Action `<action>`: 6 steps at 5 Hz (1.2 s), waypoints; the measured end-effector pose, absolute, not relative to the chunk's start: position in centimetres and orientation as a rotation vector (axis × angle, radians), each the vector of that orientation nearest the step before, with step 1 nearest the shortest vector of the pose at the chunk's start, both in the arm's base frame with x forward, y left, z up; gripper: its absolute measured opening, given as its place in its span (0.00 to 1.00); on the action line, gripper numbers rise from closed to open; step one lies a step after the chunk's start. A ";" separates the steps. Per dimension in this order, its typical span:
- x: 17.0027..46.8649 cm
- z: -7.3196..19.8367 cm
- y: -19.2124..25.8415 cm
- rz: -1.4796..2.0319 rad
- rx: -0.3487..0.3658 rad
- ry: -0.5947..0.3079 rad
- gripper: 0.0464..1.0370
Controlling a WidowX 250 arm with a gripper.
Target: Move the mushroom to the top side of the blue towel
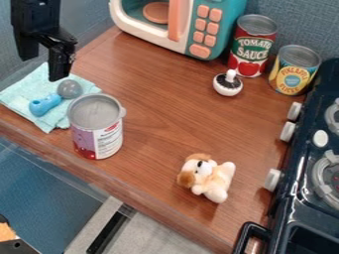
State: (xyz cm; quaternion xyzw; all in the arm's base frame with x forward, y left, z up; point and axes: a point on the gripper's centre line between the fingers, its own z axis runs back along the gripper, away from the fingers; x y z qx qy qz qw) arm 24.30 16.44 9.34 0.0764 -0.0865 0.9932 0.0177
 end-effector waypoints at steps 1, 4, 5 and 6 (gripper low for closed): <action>24.3 8.6 16.3 3.074 0.272 -0.249 0.96; 30.8 11.8 7.4 2.682 0.053 -0.280 0.96; 35.3 12.1 3.9 2.514 0.004 -0.265 0.96; 39.4 11.3 1.2 2.403 -0.015 -0.292 0.96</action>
